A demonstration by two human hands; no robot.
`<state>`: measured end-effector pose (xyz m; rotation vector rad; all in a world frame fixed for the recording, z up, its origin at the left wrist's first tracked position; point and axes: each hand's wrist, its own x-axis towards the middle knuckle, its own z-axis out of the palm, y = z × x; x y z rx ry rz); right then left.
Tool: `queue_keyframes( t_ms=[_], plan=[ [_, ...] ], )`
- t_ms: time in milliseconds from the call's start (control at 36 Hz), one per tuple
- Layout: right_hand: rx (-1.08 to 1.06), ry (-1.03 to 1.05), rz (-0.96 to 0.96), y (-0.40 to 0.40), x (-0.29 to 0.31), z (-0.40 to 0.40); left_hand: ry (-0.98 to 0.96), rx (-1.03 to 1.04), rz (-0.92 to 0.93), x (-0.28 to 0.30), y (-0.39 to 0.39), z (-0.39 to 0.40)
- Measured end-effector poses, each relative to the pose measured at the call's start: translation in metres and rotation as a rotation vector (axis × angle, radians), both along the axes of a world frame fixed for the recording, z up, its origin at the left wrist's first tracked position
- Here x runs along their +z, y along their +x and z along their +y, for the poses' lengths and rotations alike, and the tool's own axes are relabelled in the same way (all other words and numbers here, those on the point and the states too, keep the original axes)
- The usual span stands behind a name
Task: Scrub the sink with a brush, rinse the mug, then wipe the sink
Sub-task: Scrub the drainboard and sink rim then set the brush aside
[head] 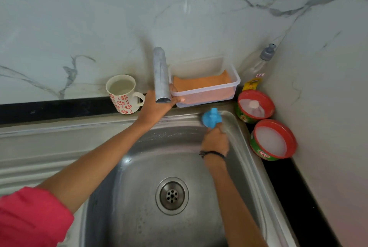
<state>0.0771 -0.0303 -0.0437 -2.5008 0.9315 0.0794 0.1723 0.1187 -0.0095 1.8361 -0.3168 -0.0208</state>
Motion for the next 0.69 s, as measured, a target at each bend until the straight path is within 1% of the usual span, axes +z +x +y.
queue_keyframes(
  t_ms=[83, 139, 194, 306, 333, 444, 556, 694],
  plan=[
    [0.263, -0.080, 0.041, 0.002, -0.002, 0.034, -0.003, 0.006, -0.003, -0.003, 0.000, -0.006],
    [0.354, -0.126, 0.062, -0.002, -0.004, 0.034, -0.001, 0.003, -0.003, -0.003, 0.001, -0.011],
    [0.312, -0.135, 0.052, -0.004, -0.004, 0.013, 0.020, -0.013, -0.015, -0.002, 0.001, -0.014],
    [0.025, -0.081, 0.003, 0.002, 0.004, -0.045, 0.083, -0.029, 0.001, -0.005, 0.003, -0.016],
    [-0.010, -0.084, -0.006, 0.002, 0.005, -0.053, 0.089, -0.029, 0.003, -0.006, 0.003, -0.016],
    [-0.024, -0.120, 0.023, -0.021, 0.001, -0.049, 0.153, -0.024, -0.049, -0.009, -0.001, -0.022],
    [-0.036, -0.157, 0.084, -0.043, -0.006, -0.031, 0.258, 0.038, -0.134, -0.010, -0.005, -0.026],
    [-0.071, -0.066, 0.029, -0.002, 0.007, -0.047, 0.343, 0.059, -0.117, -0.011, -0.006, -0.028]
  ],
)
